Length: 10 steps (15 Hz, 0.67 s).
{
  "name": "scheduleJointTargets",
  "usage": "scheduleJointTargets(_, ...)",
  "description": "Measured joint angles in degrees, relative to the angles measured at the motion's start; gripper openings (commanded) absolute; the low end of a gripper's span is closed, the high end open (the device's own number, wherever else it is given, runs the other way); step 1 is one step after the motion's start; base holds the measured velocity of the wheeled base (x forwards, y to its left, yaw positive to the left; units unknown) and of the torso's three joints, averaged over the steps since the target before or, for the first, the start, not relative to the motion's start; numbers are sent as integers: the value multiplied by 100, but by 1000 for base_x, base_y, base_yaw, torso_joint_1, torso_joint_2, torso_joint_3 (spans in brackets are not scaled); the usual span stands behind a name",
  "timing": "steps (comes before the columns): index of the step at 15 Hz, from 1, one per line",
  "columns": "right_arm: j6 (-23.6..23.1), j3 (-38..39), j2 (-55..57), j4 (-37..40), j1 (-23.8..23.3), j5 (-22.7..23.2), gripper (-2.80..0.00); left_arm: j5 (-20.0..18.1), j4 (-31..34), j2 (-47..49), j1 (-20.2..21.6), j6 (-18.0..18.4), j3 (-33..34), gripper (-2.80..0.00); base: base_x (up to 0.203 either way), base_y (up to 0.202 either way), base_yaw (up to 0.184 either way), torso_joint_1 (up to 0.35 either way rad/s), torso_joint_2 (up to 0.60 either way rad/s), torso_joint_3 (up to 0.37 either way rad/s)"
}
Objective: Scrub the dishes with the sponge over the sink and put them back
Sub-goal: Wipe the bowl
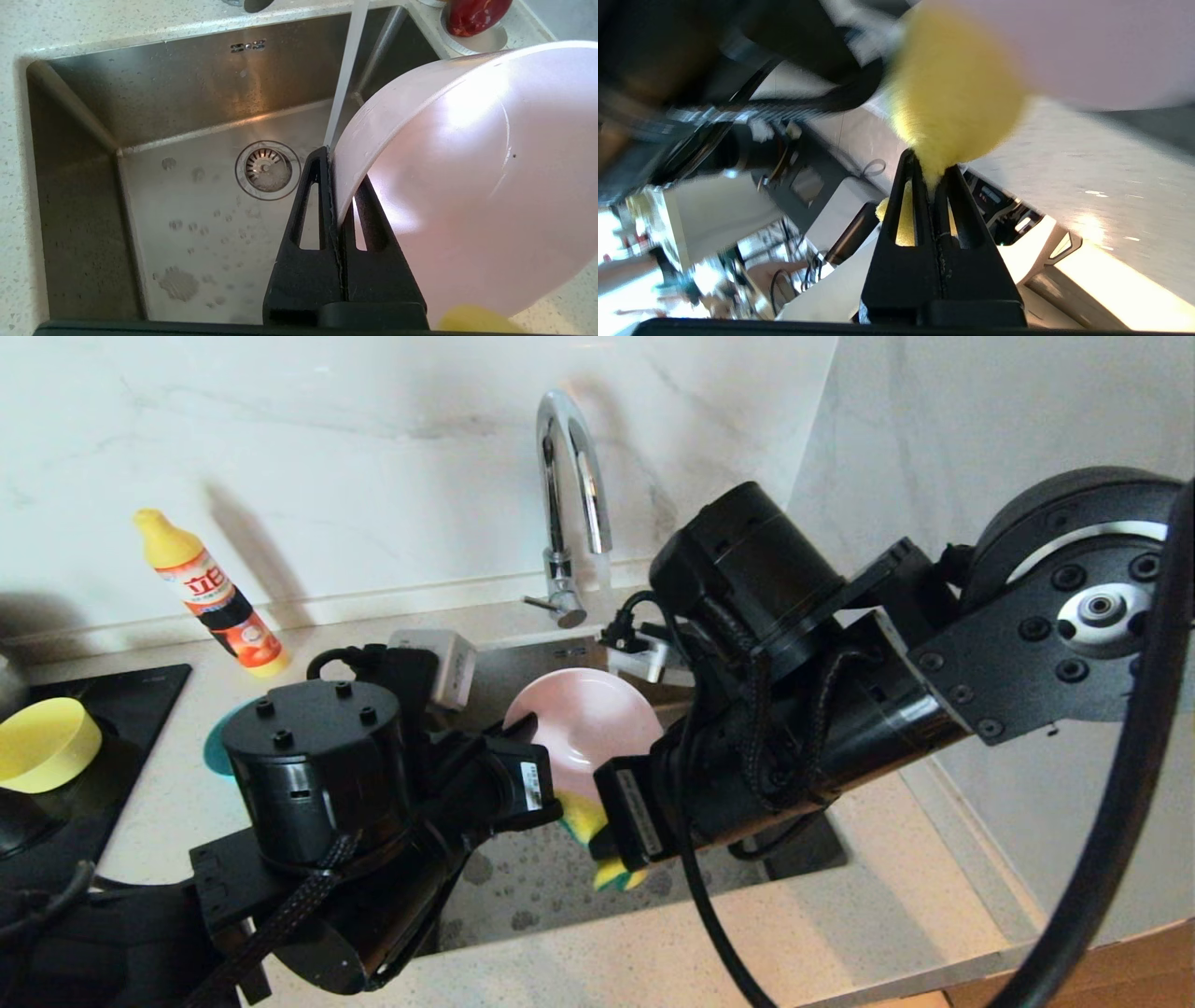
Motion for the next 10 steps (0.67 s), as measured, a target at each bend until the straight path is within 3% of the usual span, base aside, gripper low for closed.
scheduleJointTargets(5,-9,11,-466,22,-587,2,-280,3,7,-4,87,0,39,-280,0,0,0,0,0,0)
scheduleJointTargets(10,-13,210,-1016,93,-870,21,-280,-80,359,79,554,-90,148,-280,0,0,0,0,0,0)
